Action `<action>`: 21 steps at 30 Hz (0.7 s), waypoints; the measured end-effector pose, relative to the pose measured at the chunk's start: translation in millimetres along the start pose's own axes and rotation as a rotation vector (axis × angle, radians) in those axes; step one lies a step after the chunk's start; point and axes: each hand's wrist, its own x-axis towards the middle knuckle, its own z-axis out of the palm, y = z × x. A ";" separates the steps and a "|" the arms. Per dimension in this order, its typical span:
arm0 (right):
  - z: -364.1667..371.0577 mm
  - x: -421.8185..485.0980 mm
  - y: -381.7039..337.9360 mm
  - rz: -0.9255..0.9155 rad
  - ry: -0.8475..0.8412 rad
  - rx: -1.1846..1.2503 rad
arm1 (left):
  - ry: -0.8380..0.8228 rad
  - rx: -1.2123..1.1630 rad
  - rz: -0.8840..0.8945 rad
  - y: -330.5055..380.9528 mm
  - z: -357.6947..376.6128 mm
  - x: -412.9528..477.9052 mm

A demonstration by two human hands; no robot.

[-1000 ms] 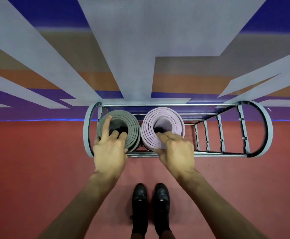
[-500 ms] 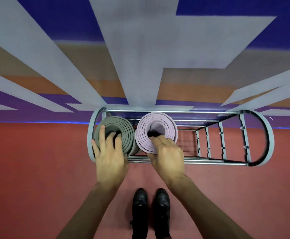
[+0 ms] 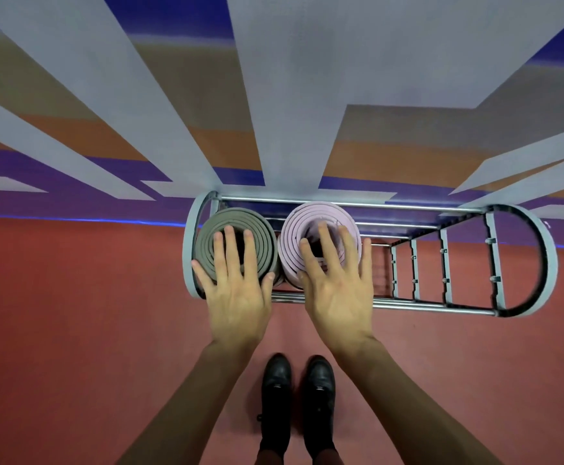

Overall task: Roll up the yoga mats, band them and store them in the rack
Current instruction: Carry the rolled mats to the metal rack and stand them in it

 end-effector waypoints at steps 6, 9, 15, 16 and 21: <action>17.7 -5.0 -2.2 0.016 -0.066 0.122 | 0.040 -0.040 -0.006 2.4 2.3 1.3; 21.1 -5.9 -4.7 0.018 -0.053 0.123 | 0.035 -0.050 -0.006 2.1 3.8 1.0; 26.1 -15.7 -2.8 0.007 -0.081 0.099 | -0.036 -0.039 0.003 -0.9 1.3 -1.6; 25.9 -18.5 -3.0 0.002 -0.091 0.096 | -0.059 -0.045 0.003 -1.9 0.4 -1.7; 23.9 -16.0 -7.0 0.005 -0.113 0.105 | -0.141 -0.068 -0.029 1.0 -0.6 5.2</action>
